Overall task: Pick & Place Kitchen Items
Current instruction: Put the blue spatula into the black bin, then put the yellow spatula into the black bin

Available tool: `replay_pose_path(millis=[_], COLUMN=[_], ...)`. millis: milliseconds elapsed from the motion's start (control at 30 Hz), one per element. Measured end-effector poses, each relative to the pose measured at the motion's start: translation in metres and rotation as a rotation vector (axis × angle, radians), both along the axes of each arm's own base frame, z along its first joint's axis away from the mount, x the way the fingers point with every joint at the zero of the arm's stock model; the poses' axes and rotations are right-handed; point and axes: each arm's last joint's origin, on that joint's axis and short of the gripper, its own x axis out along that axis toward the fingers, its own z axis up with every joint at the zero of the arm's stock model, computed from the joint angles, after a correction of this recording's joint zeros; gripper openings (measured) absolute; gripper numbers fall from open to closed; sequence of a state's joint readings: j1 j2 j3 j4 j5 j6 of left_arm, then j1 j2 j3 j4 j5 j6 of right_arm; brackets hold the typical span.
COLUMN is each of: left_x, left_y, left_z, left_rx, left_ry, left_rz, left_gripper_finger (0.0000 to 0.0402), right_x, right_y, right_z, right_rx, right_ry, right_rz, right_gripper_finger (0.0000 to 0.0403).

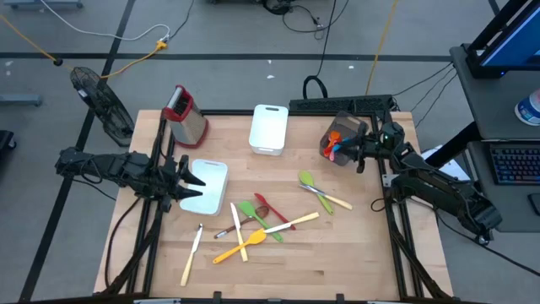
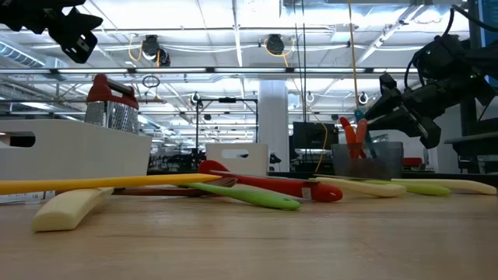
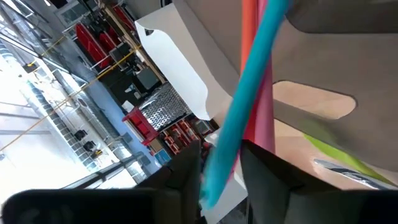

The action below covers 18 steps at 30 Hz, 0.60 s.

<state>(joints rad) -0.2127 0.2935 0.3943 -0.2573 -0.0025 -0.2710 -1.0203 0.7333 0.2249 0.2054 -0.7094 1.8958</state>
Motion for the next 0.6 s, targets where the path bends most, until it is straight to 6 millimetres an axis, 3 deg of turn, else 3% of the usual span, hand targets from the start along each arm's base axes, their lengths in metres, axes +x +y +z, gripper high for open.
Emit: replay_pose_path(millis=[267,600], left_x=[0.000,0.000], left_y=[0.000,0.000], left_z=[0.000,0.000], left_rx=[0.000,-0.005], left_ry=[0.000,0.000], left_rz=[0.000,0.001], left_gripper_finger=[0.0157,0.0157], right_x=[0.001,0.004], right_y=[-0.002,-0.005], right_z=[0.007,0.039], right_rx=[-0.067,-0.374], right_ry=[-0.041,-0.233], right_rz=[-0.001,0.006], right_gripper_finger=[0.0151,0.0138])
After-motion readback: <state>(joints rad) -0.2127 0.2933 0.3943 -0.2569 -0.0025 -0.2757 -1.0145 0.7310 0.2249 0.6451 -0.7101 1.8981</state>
